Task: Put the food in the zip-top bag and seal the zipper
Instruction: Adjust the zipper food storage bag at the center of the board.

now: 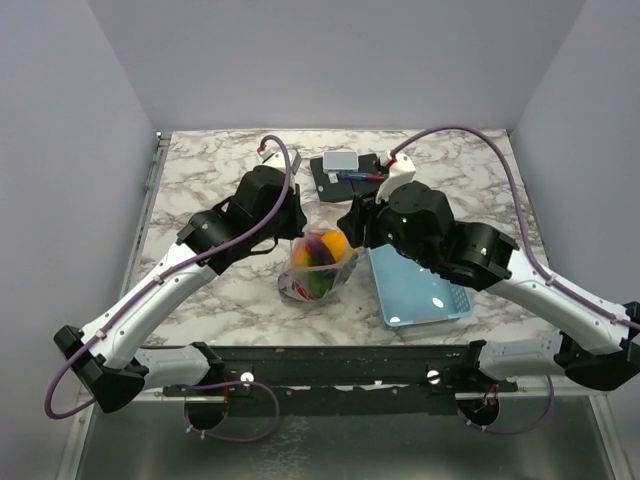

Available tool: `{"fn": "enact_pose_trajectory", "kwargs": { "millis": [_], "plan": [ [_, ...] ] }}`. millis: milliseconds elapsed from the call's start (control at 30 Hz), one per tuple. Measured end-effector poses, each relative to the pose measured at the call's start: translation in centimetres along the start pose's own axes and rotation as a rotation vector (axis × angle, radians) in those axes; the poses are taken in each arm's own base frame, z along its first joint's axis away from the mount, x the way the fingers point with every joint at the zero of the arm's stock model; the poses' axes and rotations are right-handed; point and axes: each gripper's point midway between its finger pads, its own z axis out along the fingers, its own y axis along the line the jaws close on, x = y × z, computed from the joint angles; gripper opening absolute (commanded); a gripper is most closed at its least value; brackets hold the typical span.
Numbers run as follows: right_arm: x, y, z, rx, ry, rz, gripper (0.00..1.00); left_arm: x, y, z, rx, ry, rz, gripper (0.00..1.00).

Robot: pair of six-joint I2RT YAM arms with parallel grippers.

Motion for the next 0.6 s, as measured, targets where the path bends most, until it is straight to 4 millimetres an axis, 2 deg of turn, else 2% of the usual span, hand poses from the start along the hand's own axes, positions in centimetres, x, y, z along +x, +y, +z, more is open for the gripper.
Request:
{"fn": "enact_pose_trajectory", "kwargs": {
  "millis": [133,233,467,600],
  "plan": [
    [-2.1,0.1,-1.4,-0.034,-0.047,-0.115,0.58,0.1,0.0,0.0,0.007,0.002,0.020,0.00],
    [-2.8,-0.3,-2.0,-0.056,-0.064,-0.228,0.59,0.1,-0.1,-0.1,0.018,0.003,0.035,0.00],
    [-3.3,-1.0,-2.7,-0.137,-0.079,-0.449,0.62,0.0,-0.7,-1.0,0.070,-0.001,0.087,0.00],
    [-2.8,-2.0,-2.6,-0.168,-0.073,-0.543,0.64,0.0,-1.1,-1.7,0.109,-0.003,0.116,0.00]
  ]
}}
